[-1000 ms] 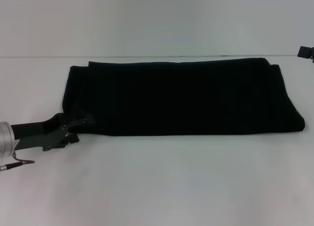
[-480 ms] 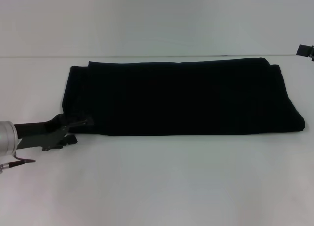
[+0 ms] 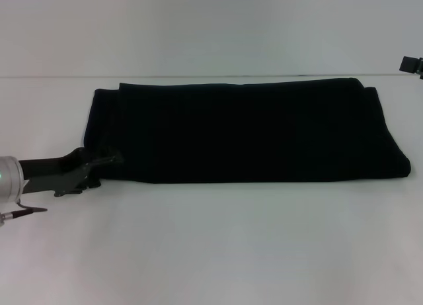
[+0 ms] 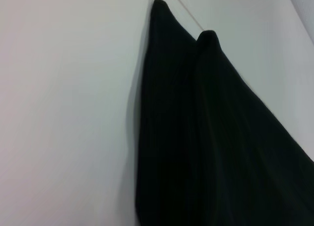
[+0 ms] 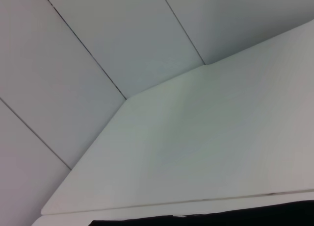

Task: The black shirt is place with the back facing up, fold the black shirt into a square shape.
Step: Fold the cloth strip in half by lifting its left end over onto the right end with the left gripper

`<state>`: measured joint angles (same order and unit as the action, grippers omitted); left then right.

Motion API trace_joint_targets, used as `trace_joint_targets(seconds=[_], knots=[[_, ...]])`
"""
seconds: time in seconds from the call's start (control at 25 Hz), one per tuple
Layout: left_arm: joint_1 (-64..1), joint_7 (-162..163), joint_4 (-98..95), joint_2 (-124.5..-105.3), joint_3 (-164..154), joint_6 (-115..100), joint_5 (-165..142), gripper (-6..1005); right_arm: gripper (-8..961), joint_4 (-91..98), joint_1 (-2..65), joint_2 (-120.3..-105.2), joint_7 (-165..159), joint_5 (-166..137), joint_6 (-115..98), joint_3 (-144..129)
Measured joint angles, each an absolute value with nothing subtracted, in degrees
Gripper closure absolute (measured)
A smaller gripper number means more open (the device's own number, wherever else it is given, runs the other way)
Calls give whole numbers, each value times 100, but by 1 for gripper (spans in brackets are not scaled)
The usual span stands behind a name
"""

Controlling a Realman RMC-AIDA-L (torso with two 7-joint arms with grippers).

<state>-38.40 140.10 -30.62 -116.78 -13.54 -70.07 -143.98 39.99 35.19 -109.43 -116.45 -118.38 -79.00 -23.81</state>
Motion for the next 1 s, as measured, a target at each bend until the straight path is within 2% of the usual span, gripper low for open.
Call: trace_joint_targets(seconds=[1.0], knots=[[-4080, 13960, -2891, -11638, -1503, -6529, -14361, 116, 48, 3999, 3542, -10943, -11645, -11777, -7845, -2382]])
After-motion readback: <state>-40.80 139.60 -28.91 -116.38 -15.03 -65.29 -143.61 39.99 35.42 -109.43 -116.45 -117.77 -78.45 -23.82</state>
